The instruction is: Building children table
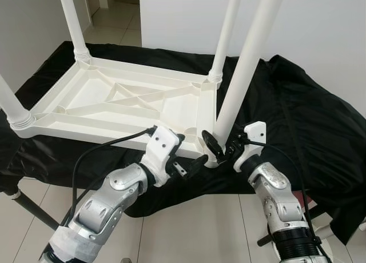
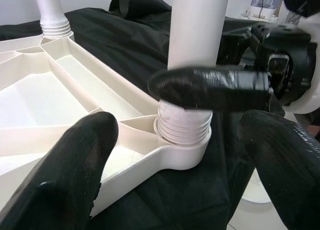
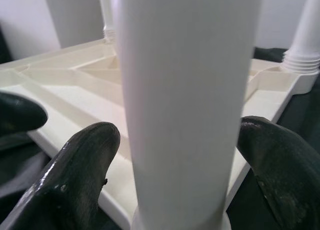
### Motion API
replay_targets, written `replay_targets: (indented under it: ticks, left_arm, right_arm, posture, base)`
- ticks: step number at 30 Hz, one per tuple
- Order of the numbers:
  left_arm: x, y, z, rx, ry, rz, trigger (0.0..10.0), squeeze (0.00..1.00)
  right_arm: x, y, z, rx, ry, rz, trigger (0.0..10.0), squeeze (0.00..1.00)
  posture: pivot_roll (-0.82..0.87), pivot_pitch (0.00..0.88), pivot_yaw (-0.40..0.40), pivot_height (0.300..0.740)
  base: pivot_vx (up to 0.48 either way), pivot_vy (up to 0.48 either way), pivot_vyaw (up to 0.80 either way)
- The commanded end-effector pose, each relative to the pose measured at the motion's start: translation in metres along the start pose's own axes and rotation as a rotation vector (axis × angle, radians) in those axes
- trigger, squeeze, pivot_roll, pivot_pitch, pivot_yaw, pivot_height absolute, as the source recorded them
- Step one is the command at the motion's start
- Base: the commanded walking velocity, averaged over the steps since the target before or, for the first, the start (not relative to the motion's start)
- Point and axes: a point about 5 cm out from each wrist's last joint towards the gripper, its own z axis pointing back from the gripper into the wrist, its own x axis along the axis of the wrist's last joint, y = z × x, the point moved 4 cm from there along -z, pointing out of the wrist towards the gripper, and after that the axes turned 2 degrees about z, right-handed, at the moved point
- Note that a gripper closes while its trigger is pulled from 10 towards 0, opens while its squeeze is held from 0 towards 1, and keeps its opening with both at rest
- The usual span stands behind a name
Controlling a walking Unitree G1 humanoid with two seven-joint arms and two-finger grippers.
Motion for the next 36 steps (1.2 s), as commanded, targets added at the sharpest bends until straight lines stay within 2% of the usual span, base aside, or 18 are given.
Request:
replay_targets:
  ticks: [1,8,15,16,17,18,28,29,31,33,36]
  left_arm:
    - [-0.001,-0.006,-0.002,-0.085,0.007,-0.001,10.0,0.00]
    - [0.001,-0.008,-0.003,-0.088,0.001,-0.003,10.0,0.00]
    - [0.001,-0.008,-0.004,-0.087,-0.001,-0.004,10.0,0.00]
    - [0.001,-0.008,-0.003,-0.085,-0.001,-0.004,10.0,0.00]
    - [0.001,-0.008,-0.003,-0.084,-0.001,-0.005,10.0,0.00]
    - [0.001,-0.008,-0.003,-0.083,0.000,-0.005,10.0,0.00]
    - [0.000,-0.007,-0.001,-0.076,0.006,-0.007,10.0,0.00]
    - [0.000,-0.007,-0.001,-0.076,0.006,-0.008,10.0,0.00]
    - [0.000,-0.007,0.000,-0.076,0.006,-0.009,10.0,0.00]
    - [0.000,-0.007,0.000,-0.076,0.007,-0.010,10.0,0.00]
    - [0.000,-0.007,0.000,-0.077,0.008,-0.010,10.0,0.00]
  right_arm:
    - [-0.001,0.002,-0.002,0.037,0.004,0.012,10.0,0.00]
    - [-0.010,0.000,-0.011,0.126,0.049,0.033,10.0,0.00]
    - [-0.015,-0.005,-0.015,0.137,0.065,0.042,10.0,0.00]
    - [-0.017,-0.007,-0.015,0.135,0.074,0.044,4.7,0.00]
    - [-0.019,-0.007,-0.016,0.139,0.077,0.045,0.3,0.00]
    - [-0.021,-0.008,-0.016,0.142,0.081,0.046,0.0,0.00]
    - [-0.025,-0.010,-0.015,0.134,0.083,0.048,0.0,0.00]
    - [-0.025,-0.010,-0.015,0.127,0.086,0.056,1.7,0.00]
    - [-0.026,-0.010,-0.015,0.123,0.089,0.062,1.7,0.00]
    - [-0.027,-0.012,-0.015,0.105,0.096,0.066,10.0,0.00]
    - [-0.027,-0.014,-0.015,0.076,0.102,0.067,10.0,0.00]
  posture:
    - [-0.01,0.031,-0.049,0.740]
    - [0.00,0.031,-0.053,0.740]
    - [0.00,0.035,-0.057,0.740]
    - [0.01,0.037,-0.061,0.740]
    - [0.01,0.037,-0.061,0.740]
    - [0.01,0.038,-0.062,0.740]
    - [0.02,0.039,-0.065,0.740]
    - [0.02,0.038,-0.065,0.740]
    - [0.02,0.038,-0.065,0.740]
    - [0.02,0.037,-0.062,0.740]
    - [0.02,0.037,-0.061,0.740]
  base:
    - [0.000,0.000,0.00]
    - [0.000,0.000,0.00]
    - [0.000,0.000,0.00]
    - [0.000,0.000,0.00]
    - [0.000,0.000,0.00]
    - [0.000,0.000,0.00]
    - [0.000,0.000,0.00]
    - [0.000,0.000,0.00]
    - [0.000,0.000,0.00]
    - [0.000,0.000,0.00]
    - [0.000,0.000,0.00]
